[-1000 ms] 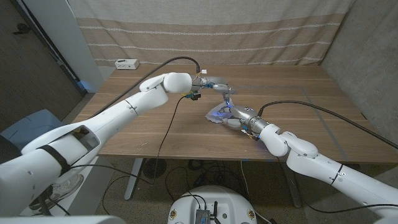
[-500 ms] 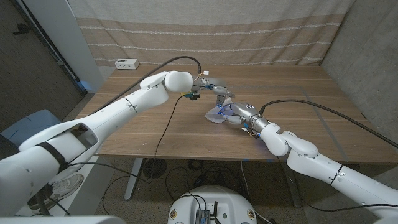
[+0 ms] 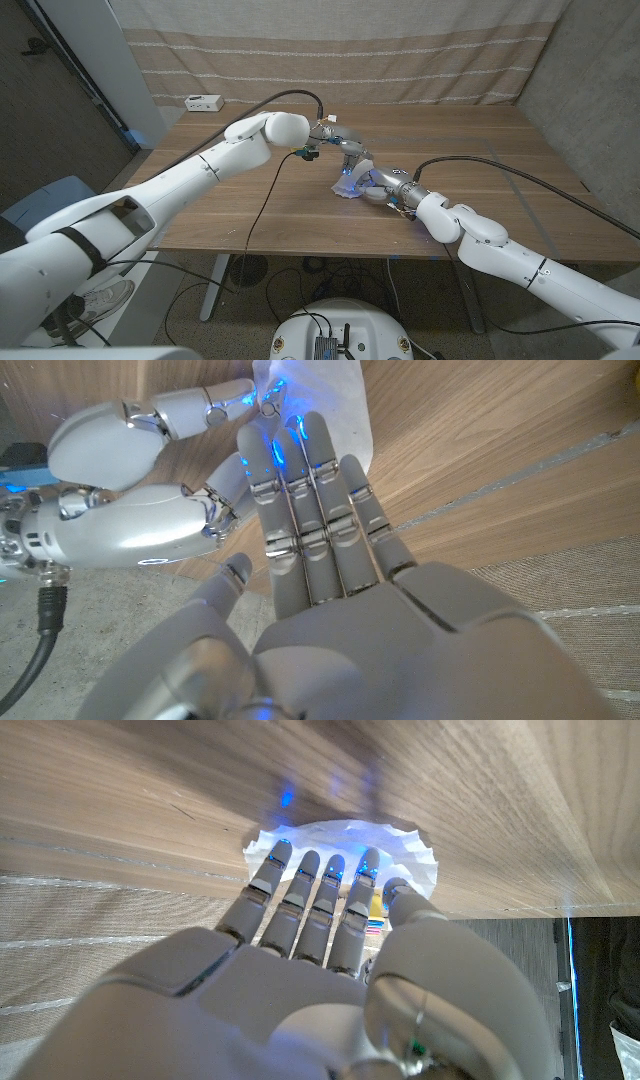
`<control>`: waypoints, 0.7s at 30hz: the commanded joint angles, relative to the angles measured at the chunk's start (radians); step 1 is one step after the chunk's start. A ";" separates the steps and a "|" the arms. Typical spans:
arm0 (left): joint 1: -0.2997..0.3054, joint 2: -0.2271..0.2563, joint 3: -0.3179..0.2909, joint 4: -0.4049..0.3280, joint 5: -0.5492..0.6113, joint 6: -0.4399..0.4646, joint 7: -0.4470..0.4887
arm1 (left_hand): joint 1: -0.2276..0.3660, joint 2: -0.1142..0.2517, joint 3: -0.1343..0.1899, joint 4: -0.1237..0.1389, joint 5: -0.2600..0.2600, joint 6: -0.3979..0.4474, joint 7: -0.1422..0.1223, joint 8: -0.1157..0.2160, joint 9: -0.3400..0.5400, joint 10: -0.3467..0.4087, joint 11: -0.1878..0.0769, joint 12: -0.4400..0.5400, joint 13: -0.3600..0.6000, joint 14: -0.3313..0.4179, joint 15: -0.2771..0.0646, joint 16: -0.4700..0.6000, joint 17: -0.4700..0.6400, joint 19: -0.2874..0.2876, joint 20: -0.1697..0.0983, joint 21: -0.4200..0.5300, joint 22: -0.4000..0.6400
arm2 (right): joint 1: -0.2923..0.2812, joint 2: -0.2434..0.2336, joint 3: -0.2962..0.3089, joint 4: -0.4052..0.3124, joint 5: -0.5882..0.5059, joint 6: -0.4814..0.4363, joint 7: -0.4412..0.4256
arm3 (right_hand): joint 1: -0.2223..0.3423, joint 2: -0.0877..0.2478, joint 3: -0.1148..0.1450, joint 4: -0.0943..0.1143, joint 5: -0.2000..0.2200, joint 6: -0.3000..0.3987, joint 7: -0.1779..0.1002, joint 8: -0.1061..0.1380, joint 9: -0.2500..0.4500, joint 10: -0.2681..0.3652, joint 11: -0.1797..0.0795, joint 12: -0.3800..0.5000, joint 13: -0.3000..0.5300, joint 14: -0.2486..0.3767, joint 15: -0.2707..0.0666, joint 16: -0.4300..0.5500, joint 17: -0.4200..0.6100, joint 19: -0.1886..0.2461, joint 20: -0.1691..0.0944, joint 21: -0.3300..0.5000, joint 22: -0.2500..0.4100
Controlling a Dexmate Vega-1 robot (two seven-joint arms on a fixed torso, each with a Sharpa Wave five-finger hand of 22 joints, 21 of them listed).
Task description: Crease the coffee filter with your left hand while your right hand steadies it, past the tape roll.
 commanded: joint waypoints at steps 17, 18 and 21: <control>-0.021 -0.024 0.104 0.005 0.187 0.090 -0.124 | 0.007 0.049 0.057 0.013 0.012 -0.065 -0.002 -0.096 -0.089 -0.091 -0.001 -0.117 -0.068 -0.131 0.000 -0.122 -0.081 -0.096 0.003 0.030 -0.017 | -0.001 -0.011 -0.011 -0.021 -0.013 -0.022 0.014 | 0.016 -0.003 0.019 -0.023 -0.001 0.017 0.007 -0.010 0.001 0.015 0.004 -0.008 0.001 0.011 -0.048 0.000 -0.002 0.013 -0.008 0.006 -0.002; -0.021 -0.026 0.107 0.009 0.189 0.090 -0.126 | 0.006 0.049 0.057 0.014 0.012 -0.066 -0.002 -0.097 -0.090 -0.094 0.001 -0.118 -0.068 -0.132 0.001 -0.123 -0.081 -0.098 0.004 0.030 -0.017 | -0.001 -0.011 -0.010 -0.022 -0.010 -0.021 0.016 | 0.017 -0.004 0.020 -0.024 -0.001 0.017 0.006 -0.010 0.001 0.015 0.004 -0.008 0.001 0.011 -0.048 -0.001 -0.003 0.013 -0.008 0.006 -0.002; -0.024 -0.034 0.121 0.017 0.204 0.099 -0.142 | 0.000 0.048 0.054 0.023 0.008 -0.084 -0.002 -0.112 -0.098 -0.122 0.004 -0.134 -0.069 -0.160 0.004 -0.139 -0.086 -0.121 0.007 0.028 -0.020 | -0.004 -0.013 -0.010 -0.023 -0.010 -0.018 0.013 | 0.018 -0.004 0.020 -0.026 -0.001 0.017 0.006 -0.011 0.001 0.015 0.003 -0.009 0.001 0.011 -0.048 0.000 -0.002 0.014 -0.008 0.005 -0.002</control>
